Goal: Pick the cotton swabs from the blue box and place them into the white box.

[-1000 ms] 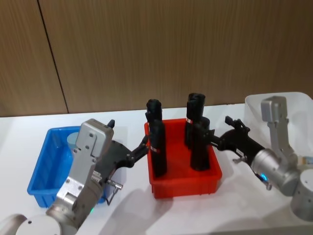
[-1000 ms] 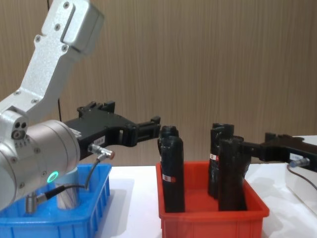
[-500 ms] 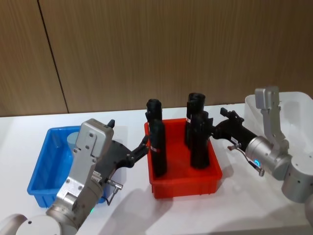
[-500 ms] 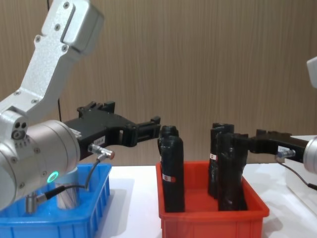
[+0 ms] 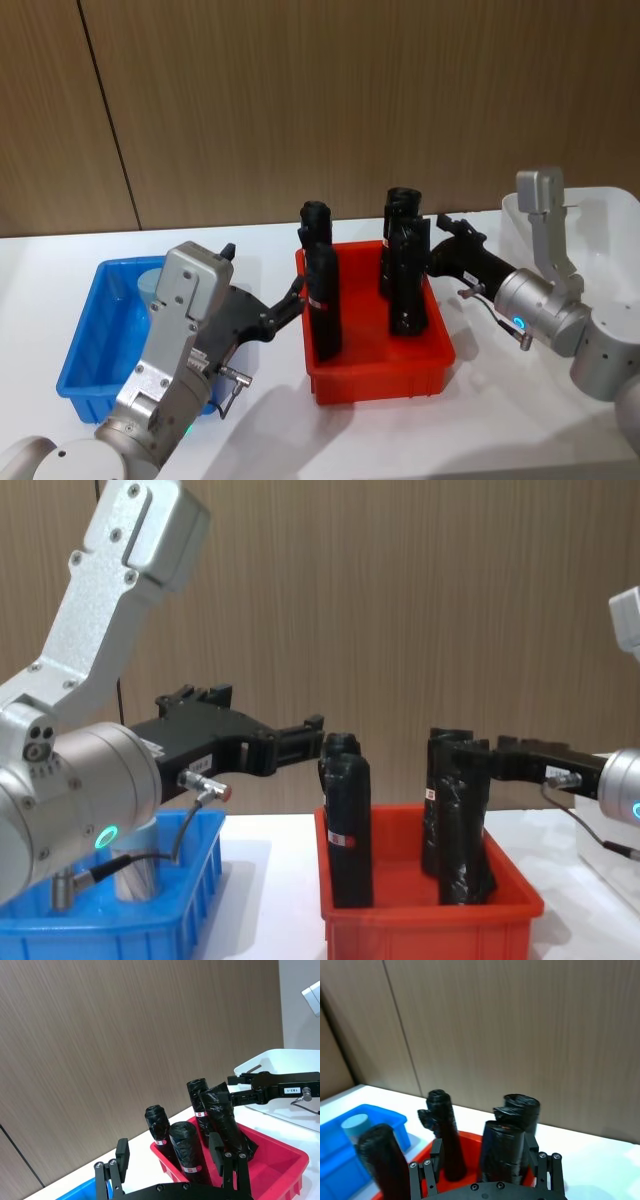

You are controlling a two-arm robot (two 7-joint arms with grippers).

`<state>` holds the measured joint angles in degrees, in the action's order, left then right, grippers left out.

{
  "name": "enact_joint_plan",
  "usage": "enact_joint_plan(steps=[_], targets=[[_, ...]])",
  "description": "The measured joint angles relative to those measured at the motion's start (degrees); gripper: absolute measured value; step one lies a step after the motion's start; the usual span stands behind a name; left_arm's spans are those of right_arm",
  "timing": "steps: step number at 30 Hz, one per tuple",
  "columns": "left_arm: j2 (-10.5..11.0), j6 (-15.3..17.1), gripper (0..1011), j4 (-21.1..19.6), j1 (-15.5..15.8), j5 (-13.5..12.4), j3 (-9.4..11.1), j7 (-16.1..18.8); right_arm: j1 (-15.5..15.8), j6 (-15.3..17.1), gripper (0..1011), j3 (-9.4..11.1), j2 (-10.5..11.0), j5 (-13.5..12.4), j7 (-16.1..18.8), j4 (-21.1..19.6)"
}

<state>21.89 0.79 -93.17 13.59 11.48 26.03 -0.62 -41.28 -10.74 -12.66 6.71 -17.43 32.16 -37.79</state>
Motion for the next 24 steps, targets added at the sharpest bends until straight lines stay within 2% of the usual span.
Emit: enact_joint_plan(steps=[17,24], targets=[[0.0,0.0,1004,0.0,0.0,0.0,0.0,0.0,-0.2,0.7,1001,-0.2,0.0,-4.2,12.7,-0.3],[0.0,0.0,1004,0.0,0.0,0.0,0.0,0.0,0.1,1.1,1001,-0.4,0.1,-5.1,15.1,-1.3]])
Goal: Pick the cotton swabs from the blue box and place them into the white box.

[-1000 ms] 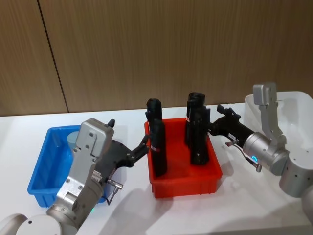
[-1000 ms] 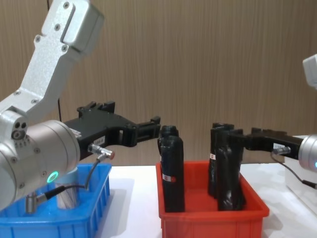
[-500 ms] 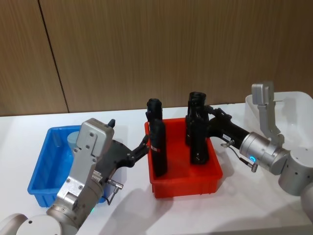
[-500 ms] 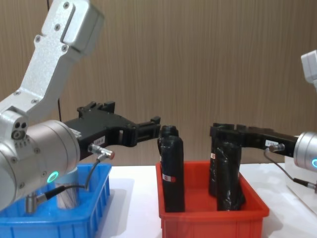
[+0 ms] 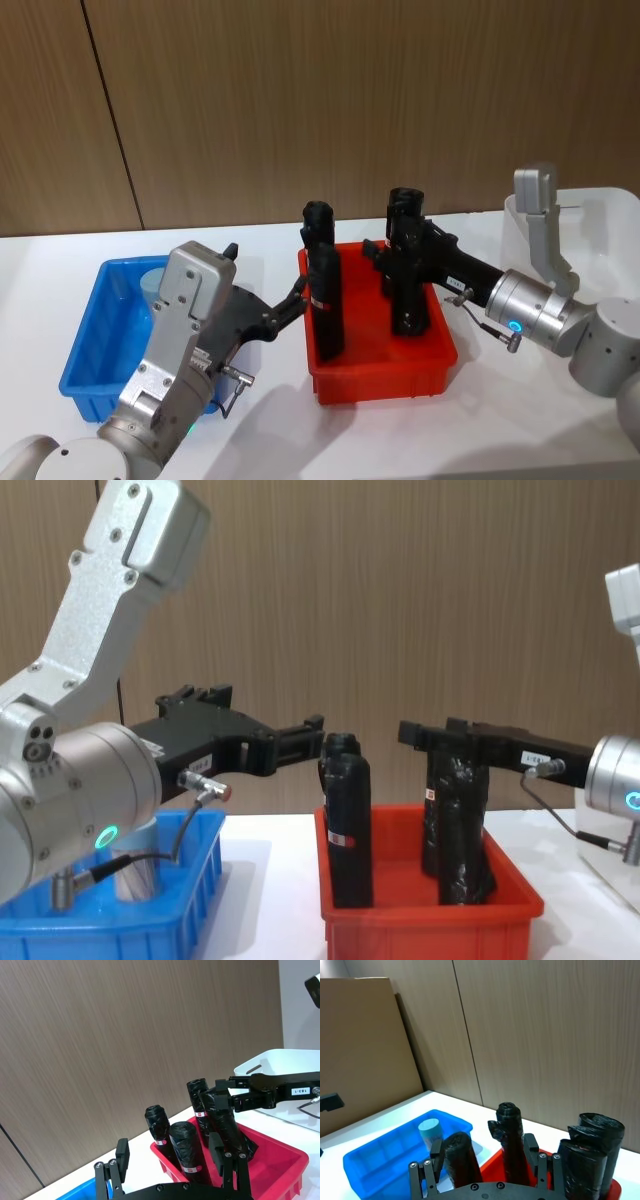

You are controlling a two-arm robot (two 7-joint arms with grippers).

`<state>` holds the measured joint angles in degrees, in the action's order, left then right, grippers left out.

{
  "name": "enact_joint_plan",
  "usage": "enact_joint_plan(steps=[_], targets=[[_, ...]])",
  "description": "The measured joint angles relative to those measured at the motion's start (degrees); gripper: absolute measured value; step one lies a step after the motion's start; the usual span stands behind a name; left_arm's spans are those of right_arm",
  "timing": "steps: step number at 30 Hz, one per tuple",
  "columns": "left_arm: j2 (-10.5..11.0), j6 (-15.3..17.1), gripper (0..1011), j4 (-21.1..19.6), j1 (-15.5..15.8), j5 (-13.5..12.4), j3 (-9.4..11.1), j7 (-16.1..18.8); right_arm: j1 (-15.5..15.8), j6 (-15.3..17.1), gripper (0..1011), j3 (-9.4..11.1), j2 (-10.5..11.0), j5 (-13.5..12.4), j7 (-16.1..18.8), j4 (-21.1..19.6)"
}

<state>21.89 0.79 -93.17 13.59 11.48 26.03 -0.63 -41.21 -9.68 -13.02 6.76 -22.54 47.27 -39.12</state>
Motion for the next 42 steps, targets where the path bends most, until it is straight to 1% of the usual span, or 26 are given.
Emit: enact_joint_plan(steps=[7,12,21,25,27,31,42], targets=[[0.0,0.0,1004,0.0,0.0,0.0,0.0,0.0,0.3,0.2,1001,-0.1,0.1,-0.1,-0.1,-0.8],[0.0,0.0,1004,0.0,0.0,0.0,0.0,0.0,0.4,0.5,1001,-0.1,0.2,0.0,-1.5,-1.2],[0.0,0.0,1004,0.0,0.0,0.0,0.0,0.0,0.8,1.8,1001,-0.1,0.4,1.8,-6.9,-2.4],[0.0,0.0,1004,0.0,0.0,0.0,0.0,0.0,1.0,3.2,1001,-0.3,0.5,3.0,-10.1,-3.1],[0.0,0.0,1004,0.0,0.0,0.0,0.0,0.0,1.0,3.6,1001,-0.3,0.5,3.4,-11.0,-3.3],[0.0,0.0,1004,0.0,0.0,0.0,0.0,0.0,1.1,5.4,1001,-0.6,0.5,4.6,-14.1,-4.0],[0.0,0.0,1004,0.0,0.0,0.0,0.0,0.0,0.8,8.2,1001,-1.3,0.1,6.3,-18.7,-4.6]])
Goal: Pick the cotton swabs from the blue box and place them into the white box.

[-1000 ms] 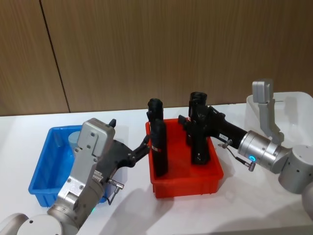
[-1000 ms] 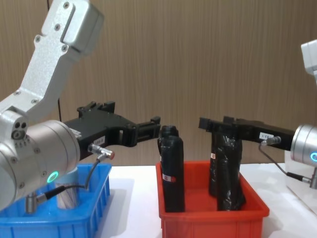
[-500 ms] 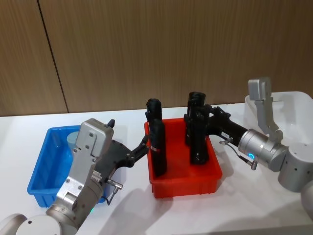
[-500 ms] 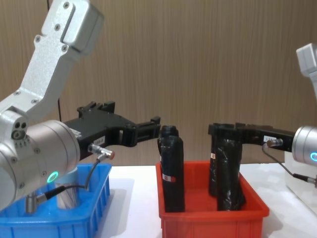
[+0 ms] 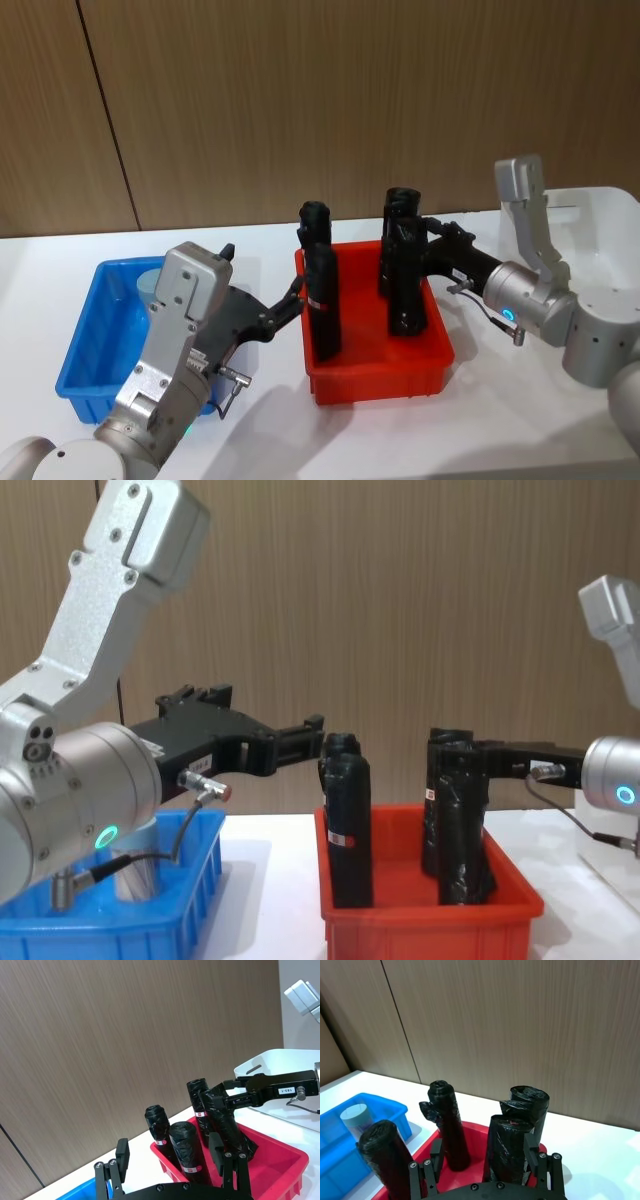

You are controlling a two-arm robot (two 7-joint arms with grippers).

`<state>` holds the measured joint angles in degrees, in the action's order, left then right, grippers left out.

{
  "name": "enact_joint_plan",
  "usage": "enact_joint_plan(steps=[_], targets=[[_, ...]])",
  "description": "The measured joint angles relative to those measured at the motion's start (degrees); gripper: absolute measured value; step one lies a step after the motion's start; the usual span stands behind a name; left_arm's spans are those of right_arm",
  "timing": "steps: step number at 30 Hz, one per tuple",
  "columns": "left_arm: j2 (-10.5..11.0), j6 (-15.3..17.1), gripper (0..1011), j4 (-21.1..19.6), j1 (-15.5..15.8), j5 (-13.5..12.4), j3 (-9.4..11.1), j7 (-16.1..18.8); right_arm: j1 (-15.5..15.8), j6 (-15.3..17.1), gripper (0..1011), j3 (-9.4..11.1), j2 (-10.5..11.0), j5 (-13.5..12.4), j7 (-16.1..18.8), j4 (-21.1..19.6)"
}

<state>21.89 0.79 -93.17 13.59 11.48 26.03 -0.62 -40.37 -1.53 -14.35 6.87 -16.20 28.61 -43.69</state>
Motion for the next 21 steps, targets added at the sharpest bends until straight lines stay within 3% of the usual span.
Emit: enact_joint_plan(steps=[11,21], targets=[[0.0,0.0,1004,0.0,0.0,0.0,0.0,0.0,-1.1,0.8,1001,-0.7,-0.6,0.9,-2.1,1.1],[0.0,0.0,1004,0.0,0.0,0.0,0.0,0.0,-3.1,0.3,1001,-1.4,-1.6,1.7,-3.0,4.5]])
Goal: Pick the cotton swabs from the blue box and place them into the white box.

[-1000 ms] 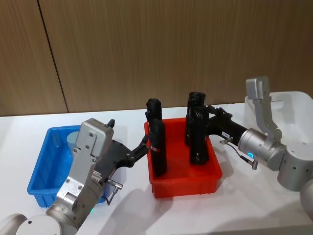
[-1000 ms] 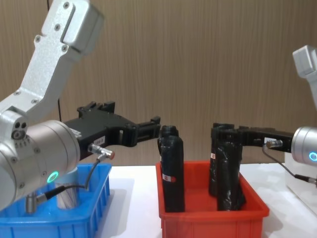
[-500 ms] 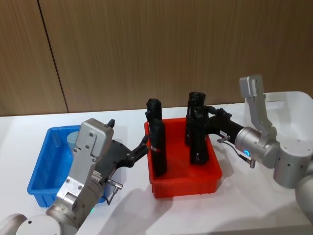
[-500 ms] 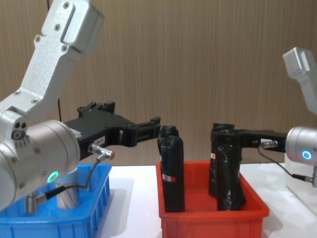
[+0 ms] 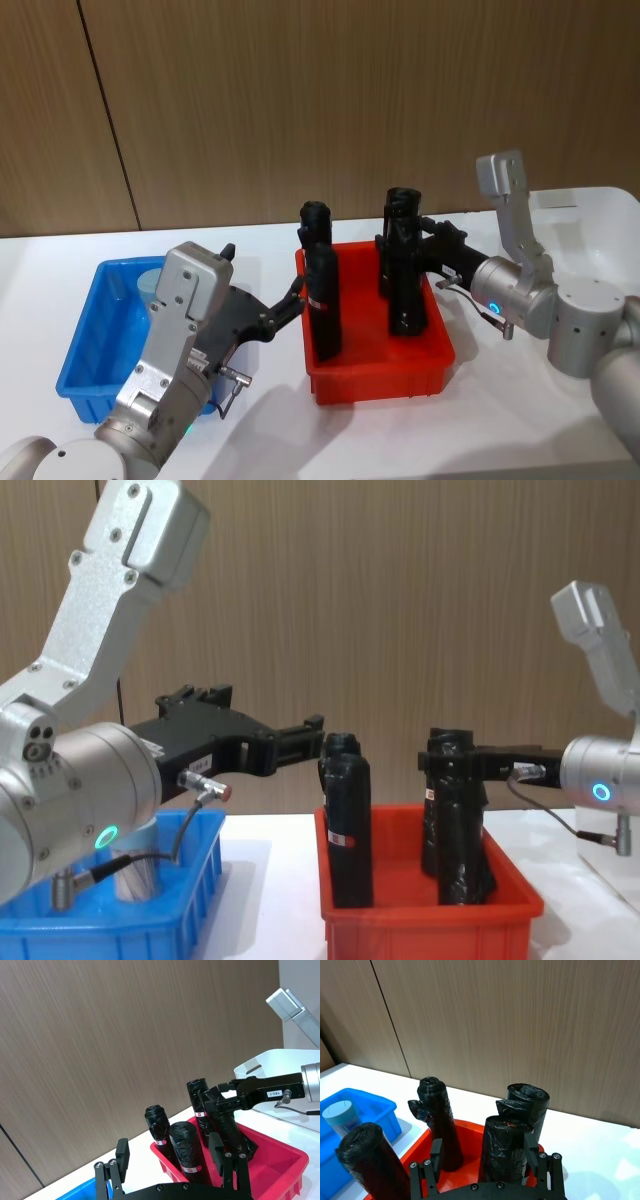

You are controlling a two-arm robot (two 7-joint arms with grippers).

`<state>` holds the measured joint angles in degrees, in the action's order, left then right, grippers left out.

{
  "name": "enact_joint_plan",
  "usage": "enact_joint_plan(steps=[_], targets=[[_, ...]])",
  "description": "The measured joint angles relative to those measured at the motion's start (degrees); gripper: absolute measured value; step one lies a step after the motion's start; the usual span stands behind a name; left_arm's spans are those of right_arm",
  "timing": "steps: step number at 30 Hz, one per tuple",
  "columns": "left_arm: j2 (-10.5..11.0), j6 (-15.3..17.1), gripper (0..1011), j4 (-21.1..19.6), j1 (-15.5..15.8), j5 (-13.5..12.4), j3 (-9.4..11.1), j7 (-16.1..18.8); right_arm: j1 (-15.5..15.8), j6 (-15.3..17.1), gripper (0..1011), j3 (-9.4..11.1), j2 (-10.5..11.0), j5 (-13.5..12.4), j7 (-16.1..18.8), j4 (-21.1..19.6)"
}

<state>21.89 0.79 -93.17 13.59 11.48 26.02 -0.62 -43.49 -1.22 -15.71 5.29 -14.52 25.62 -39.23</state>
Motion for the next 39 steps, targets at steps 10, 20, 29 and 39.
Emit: enact_joint_plan(steps=[10,20,29,39], targets=[[0.0,0.0,1004,0.0,0.0,0.0,0.0,0.0,-3.0,-1.4,1001,-0.6,-1.2,1.1,-0.8,5.8],[0.0,0.0,1004,0.0,0.0,0.0,0.0,0.0,-7.4,-4.1,1001,-1.1,-2.7,2.4,-1.6,14.6],[0.0,0.0,1004,0.0,0.0,0.0,0.0,0.0,-10.5,-6.8,868,-1.3,-3.8,3.1,-1.8,21.0],[0.0,0.0,1004,0.0,0.0,0.0,0.0,0.0,-12.7,-10.0,610,-0.9,-4.4,3.5,-1.4,25.5]])
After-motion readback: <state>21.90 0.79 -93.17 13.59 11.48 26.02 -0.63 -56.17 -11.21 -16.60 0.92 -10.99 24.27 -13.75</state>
